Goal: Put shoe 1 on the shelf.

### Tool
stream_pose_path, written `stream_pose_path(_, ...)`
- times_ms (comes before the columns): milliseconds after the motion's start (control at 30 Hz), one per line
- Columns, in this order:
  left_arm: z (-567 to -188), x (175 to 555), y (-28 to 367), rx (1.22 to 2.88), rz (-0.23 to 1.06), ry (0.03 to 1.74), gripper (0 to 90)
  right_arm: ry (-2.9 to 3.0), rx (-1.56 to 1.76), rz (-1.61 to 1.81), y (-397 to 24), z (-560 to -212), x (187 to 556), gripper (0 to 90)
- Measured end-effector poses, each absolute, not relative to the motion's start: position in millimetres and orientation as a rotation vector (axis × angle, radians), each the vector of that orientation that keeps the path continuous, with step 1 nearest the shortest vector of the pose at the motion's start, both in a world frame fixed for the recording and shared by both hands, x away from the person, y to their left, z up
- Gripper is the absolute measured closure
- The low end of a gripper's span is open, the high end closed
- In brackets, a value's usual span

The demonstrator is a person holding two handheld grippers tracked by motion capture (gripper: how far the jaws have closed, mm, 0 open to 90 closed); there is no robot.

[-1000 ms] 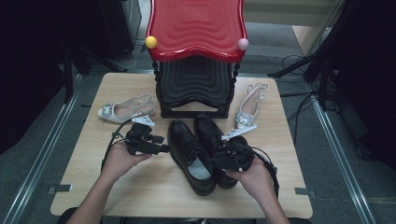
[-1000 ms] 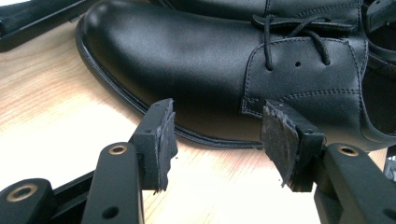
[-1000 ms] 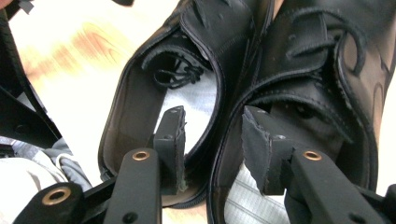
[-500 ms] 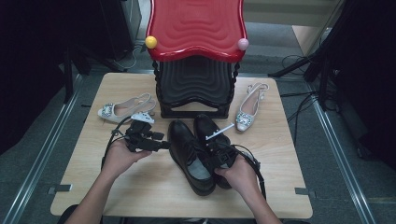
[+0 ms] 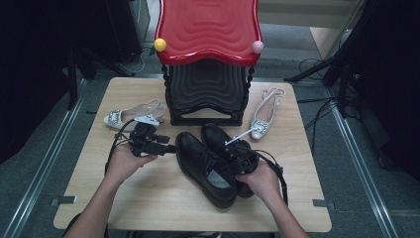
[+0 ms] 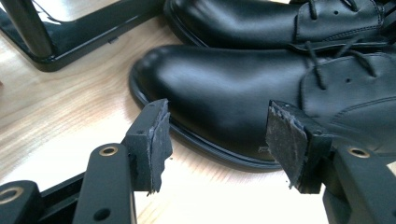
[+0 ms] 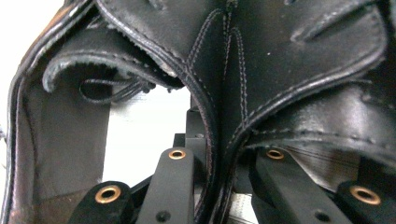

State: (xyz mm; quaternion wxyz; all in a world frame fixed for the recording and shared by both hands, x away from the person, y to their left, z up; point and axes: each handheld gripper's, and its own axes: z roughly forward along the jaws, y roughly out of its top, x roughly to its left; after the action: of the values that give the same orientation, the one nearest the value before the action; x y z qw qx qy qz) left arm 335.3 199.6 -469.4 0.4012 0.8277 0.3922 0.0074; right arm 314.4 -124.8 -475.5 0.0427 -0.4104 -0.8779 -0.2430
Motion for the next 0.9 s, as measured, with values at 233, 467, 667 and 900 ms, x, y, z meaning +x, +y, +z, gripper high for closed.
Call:
stream_pose_path(233, -470, 336, 207, 2.096, 0.042, 1.013, 40.0, -2.544, -1.214, -0.827, -145, -463, 315, 83.2)
stream_pose_path(467, -469, 337, 215, 2.07, 0.049, 1.031, 40.0, -2.498, -1.21, -0.903, -155, -446, 310, 83.1)
stream_pose_path(667, -470, 337, 218, 2.068, 0.039, 1.033, 40.1, -2.493, -1.215, -1.001, -164, -415, 303, 82.9)
stream_pose_path(900, -472, 337, 217, 2.082, 0.04, 1.033, 40.1, -2.471, -1.2, -1.131, -166, -386, 306, 82.9)
